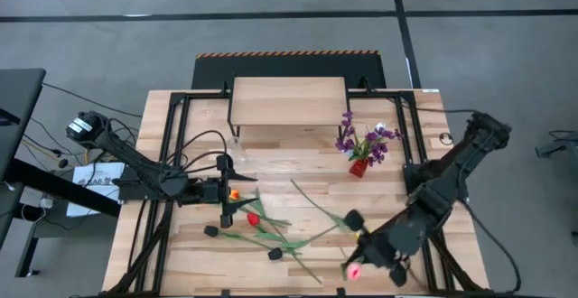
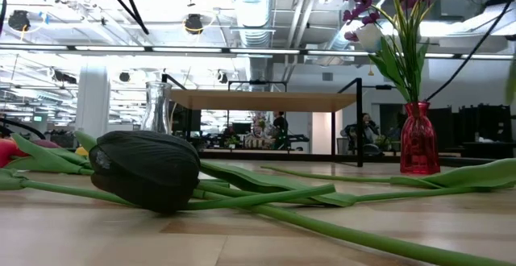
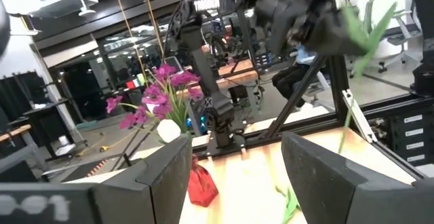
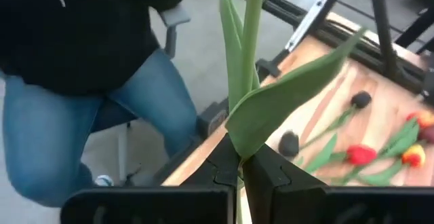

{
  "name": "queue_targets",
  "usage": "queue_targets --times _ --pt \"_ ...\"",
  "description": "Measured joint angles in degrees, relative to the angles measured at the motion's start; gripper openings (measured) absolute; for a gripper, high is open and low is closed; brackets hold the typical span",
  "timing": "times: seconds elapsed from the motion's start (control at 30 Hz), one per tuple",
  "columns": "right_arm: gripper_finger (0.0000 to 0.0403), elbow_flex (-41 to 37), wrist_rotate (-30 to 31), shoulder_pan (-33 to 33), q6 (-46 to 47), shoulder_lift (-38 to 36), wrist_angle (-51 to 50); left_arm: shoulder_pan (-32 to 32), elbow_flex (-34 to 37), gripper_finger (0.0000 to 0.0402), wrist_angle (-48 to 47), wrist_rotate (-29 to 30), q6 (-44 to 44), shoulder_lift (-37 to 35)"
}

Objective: Pick and place flowers into a vace then onto a shelf
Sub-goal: Put the pink flower into the red vase

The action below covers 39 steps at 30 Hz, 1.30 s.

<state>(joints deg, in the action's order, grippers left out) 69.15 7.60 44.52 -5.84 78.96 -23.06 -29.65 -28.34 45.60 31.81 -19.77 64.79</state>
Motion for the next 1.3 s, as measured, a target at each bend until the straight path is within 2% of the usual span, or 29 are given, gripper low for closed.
queue_targets --times 0.13,0.27,0.5,0.6,0.73,0.87,1.03,1.3 --pt "0.0003 -16.0 2.4 -0.1 1.2 -12.0 11.2 0.0 0.0 0.0219 0.0 0.0 0.9 0.0" --pt "0.0003 -25.8 10.4 2.1 5.3 -25.3 11.1 0.0 0.0 0.0219 0.5 0.4 0.2 0.0" --pt "0.0003 -28.7 30.7 12.1 7.9 -45.2 0.0 0.1 0.0 0.0219 2.4 2.8 -3.3 0.0" --pt "0.0003 -28.2 38.7 14.8 9.9 -50.0 -6.7 0.1 0.0 0.0219 2.4 3.6 -4.4 0.0" --pt "0.0003 -27.7 45.8 15.6 13.2 -54.8 -13.1 0.2 0.0 0.0219 2.5 3.9 -5.1 0.0" --pt "0.0003 -27.7 48.2 14.4 13.8 -57.1 -17.1 0.2 0.0 0.0219 3.8 5.0 -5.6 0.0" --pt "0.0003 -26.5 48.2 12.0 13.9 -58.1 -20.3 0.2 0.0 0.0219 4.4 5.8 -6.2 0.0" --pt "0.0004 -21.8 44.4 10.9 14.0 -58.0 -22.9 0.2 0.0 0.0219 4.4 5.7 -6.2 0.0"
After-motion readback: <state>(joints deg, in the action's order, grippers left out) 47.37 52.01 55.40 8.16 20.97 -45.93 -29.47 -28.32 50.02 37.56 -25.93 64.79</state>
